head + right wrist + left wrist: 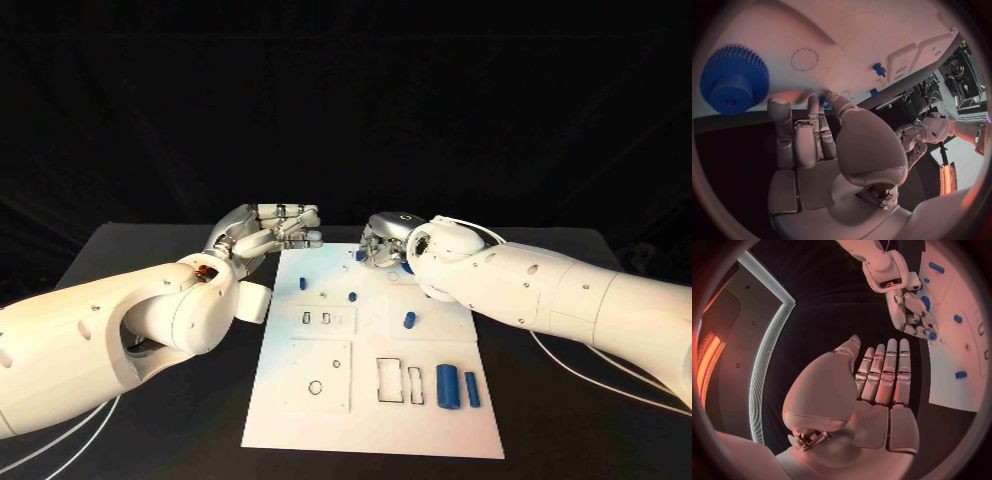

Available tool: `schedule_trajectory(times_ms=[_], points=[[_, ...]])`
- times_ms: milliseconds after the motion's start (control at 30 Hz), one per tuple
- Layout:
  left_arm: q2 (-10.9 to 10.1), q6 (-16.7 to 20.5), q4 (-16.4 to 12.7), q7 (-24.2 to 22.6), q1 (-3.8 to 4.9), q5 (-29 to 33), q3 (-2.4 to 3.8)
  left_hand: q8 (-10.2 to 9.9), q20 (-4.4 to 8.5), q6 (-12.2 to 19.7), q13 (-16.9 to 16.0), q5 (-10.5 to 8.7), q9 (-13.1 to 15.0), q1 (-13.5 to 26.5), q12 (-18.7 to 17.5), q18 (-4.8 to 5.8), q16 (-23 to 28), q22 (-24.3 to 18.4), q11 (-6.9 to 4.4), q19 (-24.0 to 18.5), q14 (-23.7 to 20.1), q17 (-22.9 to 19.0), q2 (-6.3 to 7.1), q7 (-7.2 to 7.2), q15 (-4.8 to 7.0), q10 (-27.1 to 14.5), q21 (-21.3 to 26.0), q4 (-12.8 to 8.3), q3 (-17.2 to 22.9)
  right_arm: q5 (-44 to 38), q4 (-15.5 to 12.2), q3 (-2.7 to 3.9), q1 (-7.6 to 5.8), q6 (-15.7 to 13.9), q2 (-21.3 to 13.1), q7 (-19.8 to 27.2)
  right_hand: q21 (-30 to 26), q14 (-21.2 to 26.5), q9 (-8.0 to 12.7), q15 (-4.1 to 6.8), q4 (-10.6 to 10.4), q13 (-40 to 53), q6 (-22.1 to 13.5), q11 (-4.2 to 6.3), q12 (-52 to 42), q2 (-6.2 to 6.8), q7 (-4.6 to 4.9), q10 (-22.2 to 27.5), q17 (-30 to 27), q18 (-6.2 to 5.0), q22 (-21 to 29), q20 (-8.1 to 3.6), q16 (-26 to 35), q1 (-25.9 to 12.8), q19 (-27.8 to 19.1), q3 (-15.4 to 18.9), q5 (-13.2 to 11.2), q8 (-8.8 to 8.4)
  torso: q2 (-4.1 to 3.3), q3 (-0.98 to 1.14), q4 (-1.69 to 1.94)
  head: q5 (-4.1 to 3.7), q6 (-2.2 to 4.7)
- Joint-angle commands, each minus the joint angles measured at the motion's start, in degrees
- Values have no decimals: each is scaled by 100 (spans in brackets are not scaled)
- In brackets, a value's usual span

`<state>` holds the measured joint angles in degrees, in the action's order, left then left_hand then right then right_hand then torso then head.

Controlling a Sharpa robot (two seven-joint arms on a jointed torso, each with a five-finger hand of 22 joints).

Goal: Assemble the parts on the task board

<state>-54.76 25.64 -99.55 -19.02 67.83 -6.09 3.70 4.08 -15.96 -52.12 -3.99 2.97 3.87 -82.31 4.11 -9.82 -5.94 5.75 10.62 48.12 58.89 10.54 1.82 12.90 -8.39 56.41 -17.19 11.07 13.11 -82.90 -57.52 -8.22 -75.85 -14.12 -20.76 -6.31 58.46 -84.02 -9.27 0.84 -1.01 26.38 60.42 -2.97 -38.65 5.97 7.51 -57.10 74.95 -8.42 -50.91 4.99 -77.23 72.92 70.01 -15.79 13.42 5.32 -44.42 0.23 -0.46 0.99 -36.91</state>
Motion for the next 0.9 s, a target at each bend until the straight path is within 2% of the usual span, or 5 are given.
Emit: schedule_trajectory(times_ms=[33, 233, 600, 900], points=[[17, -103, -5, -30, 8, 15, 6, -26, 1, 4, 9, 3, -6, 14, -35, -71, 29, -8, 23, -57, -27, 8, 9, 65, -12, -6, 30, -1, -8, -12, 22, -2, 8, 76, 20, -17, 19, -277, -7, 40, -19, 5, 43, -5, -31, -10, -10, 34, 17, 27, -6, -5, -26, 25, 39, -10, -1, 33, -4, -2, 7, -4, 6], [17, -106, 0, -29, 8, 15, 6, -26, 0, 4, 8, 3, -6, 22, -35, -72, 31, -9, 23, -56, -25, 9, 5, 65, -12, -7, 30, 3, -8, -19, 54, -3, 12, 77, 62, -49, 25, -278, -10, 44, -26, 18, 53, -1, -46, -25, -14, 40, 18, 28, -16, -8, -28, 28, 44, -19, -3, 42, 1, -3, -4, 8, 4], [19, -172, -9, 6, 8, 16, 6, -26, 0, 3, 8, 2, -6, 30, -34, -72, 33, -11, 23, -56, -24, 10, 2, 64, -12, -7, 31, 8, -9, -147, 116, -6, 47, 66, 135, -42, 95, -304, -32, 69, 14, 86, 114, 29, -143, -46, -46, 27, 103, 44, -120, -27, -106, 115, 102, -71, -15, 97, -12, -5, 6, 14, -13], [13, -174, -10, 23, 9, 16, 6, -26, 0, 3, 8, 2, -6, 31, -34, -72, 33, -11, 23, -56, -24, 10, 2, 64, -12, -7, 31, 9, -9, -167, 69, -8, 65, -205, 110, 97, 308, -326, -112, 154, 12, 210, 357, 141, -329, -263, -182, -94, 176, 92, -405, -97, -176, 208, 267, -254, -191, 285, 1, 0, -6, 33, -32]])
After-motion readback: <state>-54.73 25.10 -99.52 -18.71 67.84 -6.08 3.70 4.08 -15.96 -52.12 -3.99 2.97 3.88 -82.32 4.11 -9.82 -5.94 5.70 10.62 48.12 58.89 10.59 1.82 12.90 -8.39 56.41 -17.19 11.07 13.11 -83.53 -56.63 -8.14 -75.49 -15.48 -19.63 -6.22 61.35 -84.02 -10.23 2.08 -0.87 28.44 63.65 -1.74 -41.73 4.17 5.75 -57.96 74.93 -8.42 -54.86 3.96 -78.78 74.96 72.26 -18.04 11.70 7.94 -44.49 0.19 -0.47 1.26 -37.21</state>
